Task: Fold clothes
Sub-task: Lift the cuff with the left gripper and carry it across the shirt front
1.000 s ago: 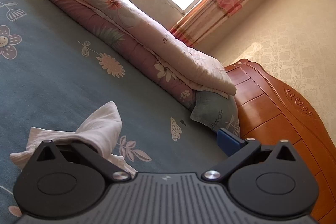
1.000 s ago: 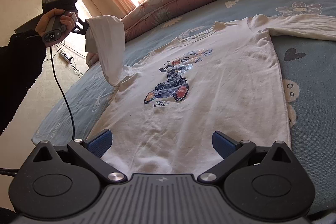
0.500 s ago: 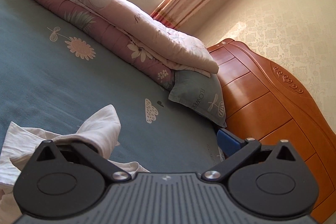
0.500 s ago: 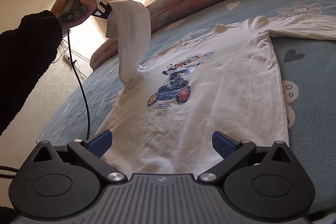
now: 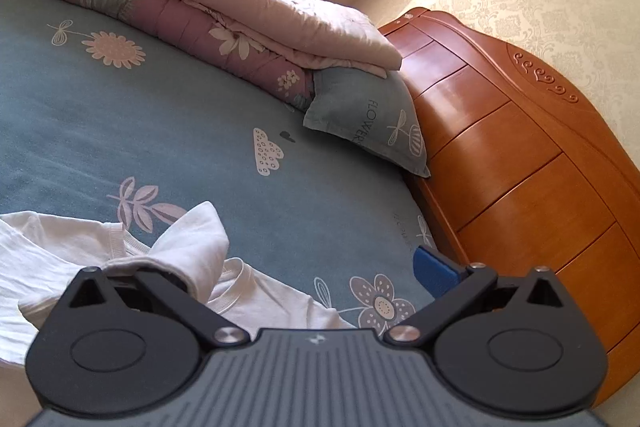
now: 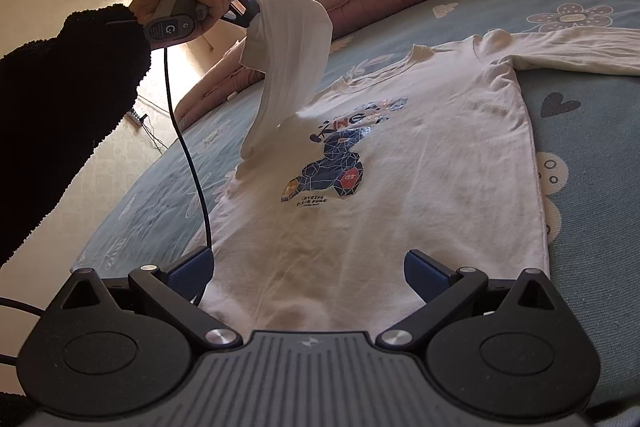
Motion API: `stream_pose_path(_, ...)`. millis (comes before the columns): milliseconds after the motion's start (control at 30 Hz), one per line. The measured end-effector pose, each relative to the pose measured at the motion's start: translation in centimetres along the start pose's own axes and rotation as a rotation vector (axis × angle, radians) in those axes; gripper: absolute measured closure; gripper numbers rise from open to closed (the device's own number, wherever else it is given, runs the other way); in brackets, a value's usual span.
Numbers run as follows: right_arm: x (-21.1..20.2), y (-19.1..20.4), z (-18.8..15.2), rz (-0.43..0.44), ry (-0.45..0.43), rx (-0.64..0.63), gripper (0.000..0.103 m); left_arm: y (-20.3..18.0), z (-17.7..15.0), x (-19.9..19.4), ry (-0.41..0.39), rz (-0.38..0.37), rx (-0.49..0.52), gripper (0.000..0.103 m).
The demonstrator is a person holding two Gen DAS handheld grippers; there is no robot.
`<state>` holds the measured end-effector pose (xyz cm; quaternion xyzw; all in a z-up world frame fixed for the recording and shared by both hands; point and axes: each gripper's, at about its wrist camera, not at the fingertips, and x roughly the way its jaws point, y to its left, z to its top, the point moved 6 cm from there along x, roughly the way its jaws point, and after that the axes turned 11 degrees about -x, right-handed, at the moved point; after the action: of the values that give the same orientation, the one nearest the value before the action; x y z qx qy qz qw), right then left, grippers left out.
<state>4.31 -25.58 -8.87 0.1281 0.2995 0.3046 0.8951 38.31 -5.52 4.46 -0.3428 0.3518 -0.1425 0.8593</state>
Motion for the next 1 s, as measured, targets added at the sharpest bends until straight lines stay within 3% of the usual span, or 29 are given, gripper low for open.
stream_pose_path(267,0.1,-0.2,-0.2,-0.006,0.015,-0.002,0.000,0.9,-3.0,4.6,0.120,0.039,0.036,0.001)
stream_pose_path(633,-0.1,-1.3,-0.7,-0.030,0.034,0.029,0.000,4.0,-11.5,10.6,0.360,0.040,0.088,0.001)
stream_pose_path(767,0.2,-1.1,-0.7,-0.035,0.044,0.013,0.000,4.3,-13.0,10.5,0.385,0.050,0.147,0.001)
stream_pose_path(1000,0.3,-1.1,-0.5,-0.044,0.036,0.016,0.000,4.3,-12.9,7.2,0.470,-0.002,0.043,0.001)
